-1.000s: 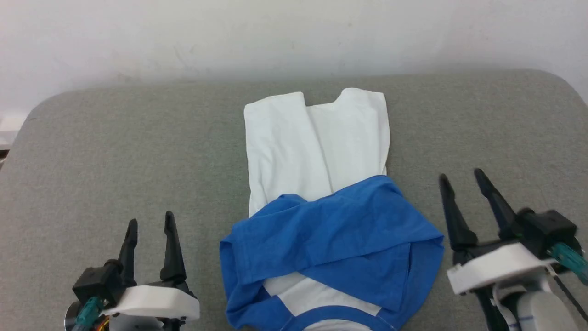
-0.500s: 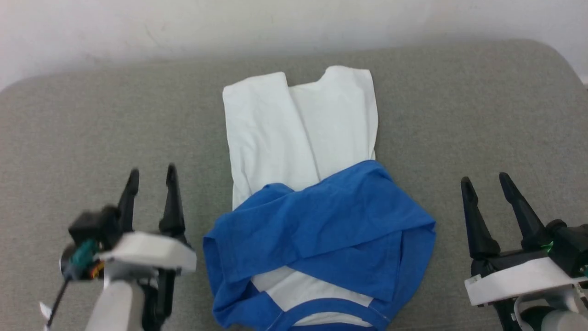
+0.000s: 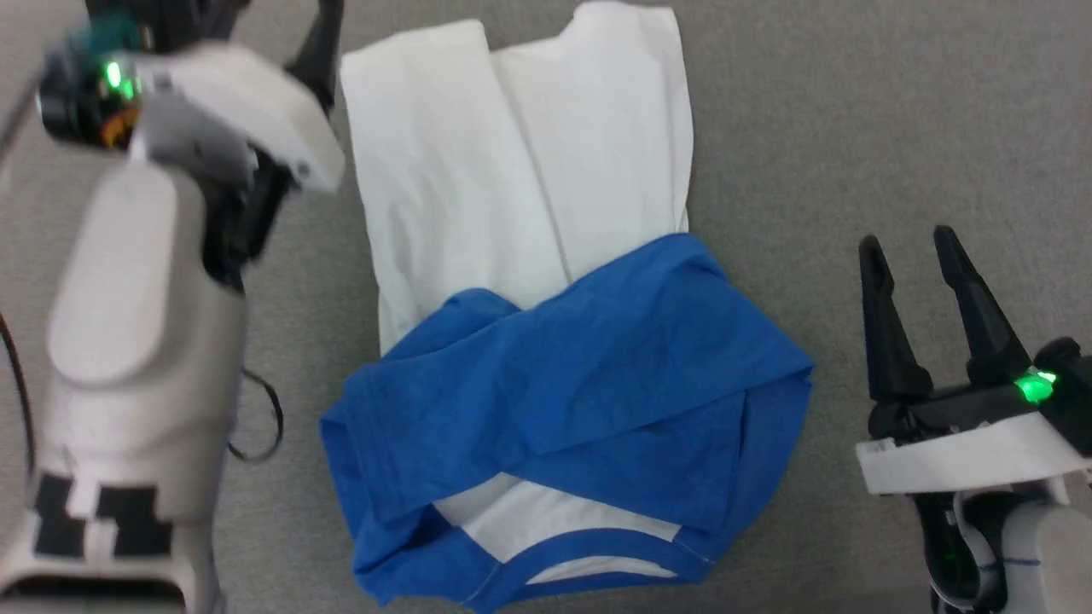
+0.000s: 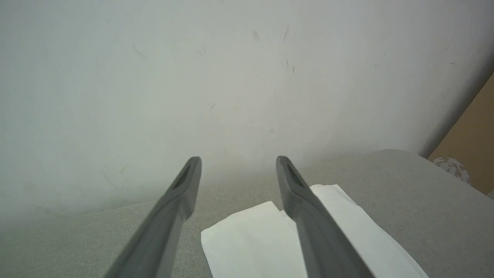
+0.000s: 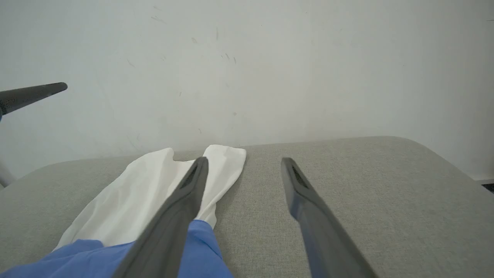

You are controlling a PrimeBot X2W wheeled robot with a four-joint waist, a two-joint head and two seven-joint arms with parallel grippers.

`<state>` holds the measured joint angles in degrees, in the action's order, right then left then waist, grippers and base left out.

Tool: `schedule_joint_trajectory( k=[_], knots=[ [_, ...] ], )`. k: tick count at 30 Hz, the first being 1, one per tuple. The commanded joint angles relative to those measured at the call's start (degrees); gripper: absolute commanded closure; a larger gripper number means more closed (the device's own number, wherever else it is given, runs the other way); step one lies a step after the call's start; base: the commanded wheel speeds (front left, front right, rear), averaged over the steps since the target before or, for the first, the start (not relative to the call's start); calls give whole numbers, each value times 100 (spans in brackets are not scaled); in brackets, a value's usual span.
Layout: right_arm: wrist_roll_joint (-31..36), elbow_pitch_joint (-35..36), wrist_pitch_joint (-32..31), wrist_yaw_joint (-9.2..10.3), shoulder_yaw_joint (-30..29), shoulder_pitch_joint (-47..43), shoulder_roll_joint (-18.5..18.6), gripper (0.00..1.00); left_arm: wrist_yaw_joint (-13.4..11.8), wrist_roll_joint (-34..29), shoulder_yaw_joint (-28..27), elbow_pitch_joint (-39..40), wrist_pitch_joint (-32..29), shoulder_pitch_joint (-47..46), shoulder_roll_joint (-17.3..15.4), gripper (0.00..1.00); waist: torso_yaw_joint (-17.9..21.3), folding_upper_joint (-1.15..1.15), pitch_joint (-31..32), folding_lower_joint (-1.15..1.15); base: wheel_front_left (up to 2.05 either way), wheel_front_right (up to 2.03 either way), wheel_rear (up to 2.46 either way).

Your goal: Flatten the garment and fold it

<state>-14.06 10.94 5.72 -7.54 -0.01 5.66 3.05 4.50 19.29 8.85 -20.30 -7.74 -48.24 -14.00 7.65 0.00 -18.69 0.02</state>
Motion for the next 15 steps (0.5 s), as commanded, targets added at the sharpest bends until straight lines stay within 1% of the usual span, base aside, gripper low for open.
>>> schedule_joint_trajectory(
  k=[1,4,8,11,15],
  knots=[
    [-37,-29,51,5,42,114,-16,0,58,74,33,-149,-174,-244,-59,0,358,0,-609,-2,0,0,0],
    [-95,-132,157,5,212,295,-16,0,177,231,141,-709,-934,-965,-250,0,577,0,-852,-2,0,0,0],
    [-171,-270,291,5,409,477,-16,0,247,394,300,-1404,-1968,-1598,-536,0,863,0,-1105,-2,0,0,0],
    [-245,-363,386,5,524,575,-17,0,267,442,397,-1849,-2554,-1895,-773,0,1061,0,-1278,-2,0,0,0],
    [-332,-480,481,5,609,645,-17,0,278,456,493,-2314,-3076,-2077,-1039,0,1273,0,-1467,-2,0,0,0]
  ],
)
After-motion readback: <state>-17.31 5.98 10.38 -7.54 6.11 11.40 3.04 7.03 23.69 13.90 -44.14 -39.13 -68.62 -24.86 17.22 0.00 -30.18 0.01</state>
